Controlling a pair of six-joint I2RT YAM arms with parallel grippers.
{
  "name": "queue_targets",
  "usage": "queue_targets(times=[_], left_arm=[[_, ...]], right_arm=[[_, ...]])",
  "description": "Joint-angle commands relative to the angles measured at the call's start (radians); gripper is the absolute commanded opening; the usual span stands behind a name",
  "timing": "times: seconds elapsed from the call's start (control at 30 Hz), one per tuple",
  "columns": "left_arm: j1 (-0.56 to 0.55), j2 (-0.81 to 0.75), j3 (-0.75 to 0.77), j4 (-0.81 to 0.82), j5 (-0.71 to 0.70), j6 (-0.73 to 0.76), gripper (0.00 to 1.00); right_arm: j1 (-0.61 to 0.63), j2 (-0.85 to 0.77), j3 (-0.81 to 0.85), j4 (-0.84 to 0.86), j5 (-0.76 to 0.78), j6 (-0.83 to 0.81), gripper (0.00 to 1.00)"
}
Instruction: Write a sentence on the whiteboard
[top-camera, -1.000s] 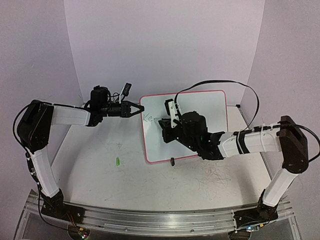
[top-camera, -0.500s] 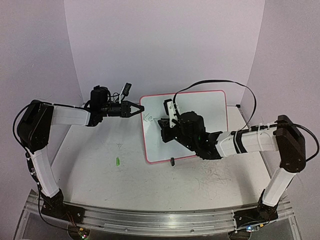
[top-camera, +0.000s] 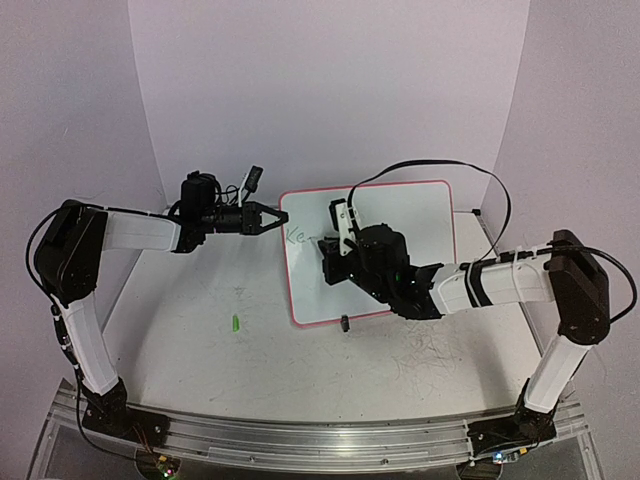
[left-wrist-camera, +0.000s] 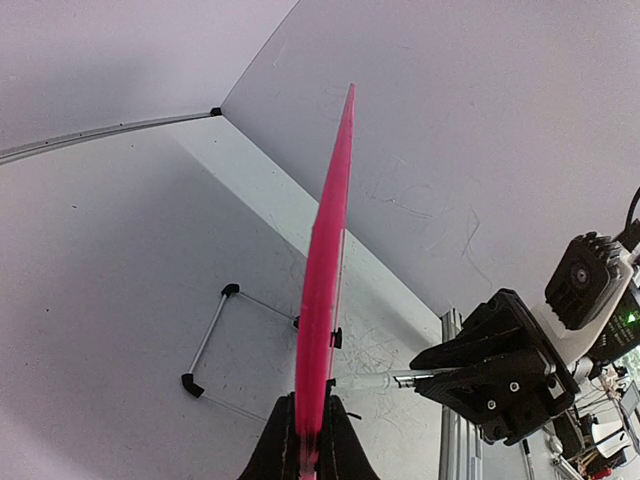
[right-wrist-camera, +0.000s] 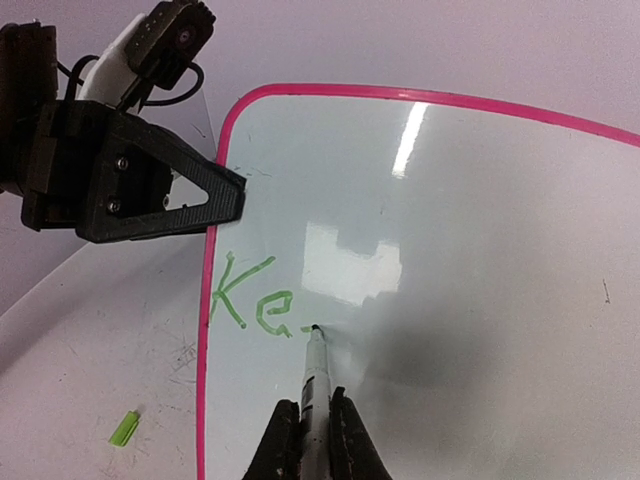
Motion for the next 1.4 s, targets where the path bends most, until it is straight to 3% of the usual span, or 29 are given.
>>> queue_targets(times=[0.0, 0.73, 1.37], left_arm=[[0.004, -0.05, 0.005, 0.033, 0.009, 0.005, 0.0], [0.003, -0.053, 0.005, 0.034, 0.01, 0.006, 0.0], [0.005, -0.053, 0.003, 0.035, 0.01, 0.007, 0.0]], right_arm=[[-0.02, 0.008, 0.055, 0.0, 0.049, 0.01, 0.0], [-0.012, 0.034, 0.031, -0.015, -0.033, 0.028, 0.0], [-0.012, -0.014, -0.021, -0.033, 0.031, 0.042, 0.0]])
